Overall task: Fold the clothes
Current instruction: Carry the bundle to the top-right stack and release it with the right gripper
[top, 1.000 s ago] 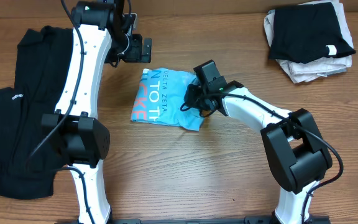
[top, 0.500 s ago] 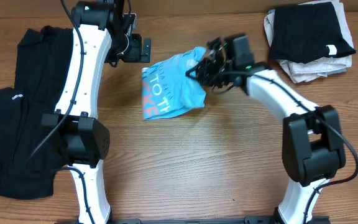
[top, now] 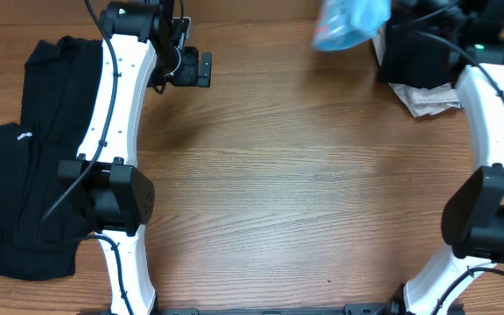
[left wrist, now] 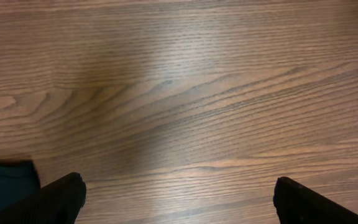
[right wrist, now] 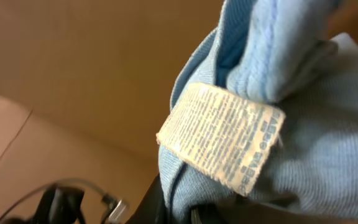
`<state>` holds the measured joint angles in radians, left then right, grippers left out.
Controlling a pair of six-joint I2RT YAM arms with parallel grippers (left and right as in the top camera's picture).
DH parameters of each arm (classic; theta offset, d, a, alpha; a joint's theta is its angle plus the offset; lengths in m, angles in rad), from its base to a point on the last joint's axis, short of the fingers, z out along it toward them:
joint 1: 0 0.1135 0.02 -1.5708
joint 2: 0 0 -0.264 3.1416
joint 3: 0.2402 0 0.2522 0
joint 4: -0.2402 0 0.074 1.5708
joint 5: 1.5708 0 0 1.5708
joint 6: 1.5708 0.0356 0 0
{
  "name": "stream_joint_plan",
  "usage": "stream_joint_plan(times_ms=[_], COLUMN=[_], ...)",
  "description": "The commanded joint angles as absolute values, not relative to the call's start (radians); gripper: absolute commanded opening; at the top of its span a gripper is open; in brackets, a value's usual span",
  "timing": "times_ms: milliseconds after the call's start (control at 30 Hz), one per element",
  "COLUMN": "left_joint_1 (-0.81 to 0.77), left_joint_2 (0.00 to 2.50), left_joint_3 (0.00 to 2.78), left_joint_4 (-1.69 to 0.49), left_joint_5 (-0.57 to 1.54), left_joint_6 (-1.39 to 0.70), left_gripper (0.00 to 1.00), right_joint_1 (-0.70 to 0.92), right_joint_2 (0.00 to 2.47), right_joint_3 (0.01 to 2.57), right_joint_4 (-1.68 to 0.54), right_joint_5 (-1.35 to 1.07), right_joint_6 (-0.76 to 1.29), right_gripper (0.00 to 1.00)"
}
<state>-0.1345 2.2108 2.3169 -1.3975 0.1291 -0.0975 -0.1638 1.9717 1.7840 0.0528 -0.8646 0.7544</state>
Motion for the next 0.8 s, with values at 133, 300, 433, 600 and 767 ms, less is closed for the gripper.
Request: stream_joint_plan(times_ms=[133,300,433,600,767], left_joint_1=[-0.123,-0.123,-0.123,-0.123,-0.123], left_joint_2=[2.204,2.204,2.204,2.204,2.204], left_joint_3=[2.339,2.339,2.339,2.339,2.339], left_joint_4=[-1.356,-1.349,-1.349,-1.349,-1.346], left_joint_5=[0.123,0.123,0.123,0.123,0.123], left_joint_6=[-0.114,-0.120,-0.120,-0.120,-0.120], left_gripper=[1.00,1.00,1.00,1.00,1.00], right_joint_1=[-0.300,-0.341,-0.348,-0.368,-0.451], right_joint_2=[2.046,2.098,2.100,2.116,2.178], right_joint_3=[1.816,1.829,1.829,1.829,1.829], right_joint_4=[0.235,0.226,0.227,0.112,0.089], right_joint_5=[-0.890,-1.001,-1.035,-0.996,-0.988], right_joint_6=[0.858,0.802,0.765,0.621,0.593], right_gripper=[0.04,0.04,0.04,0.04,0.04])
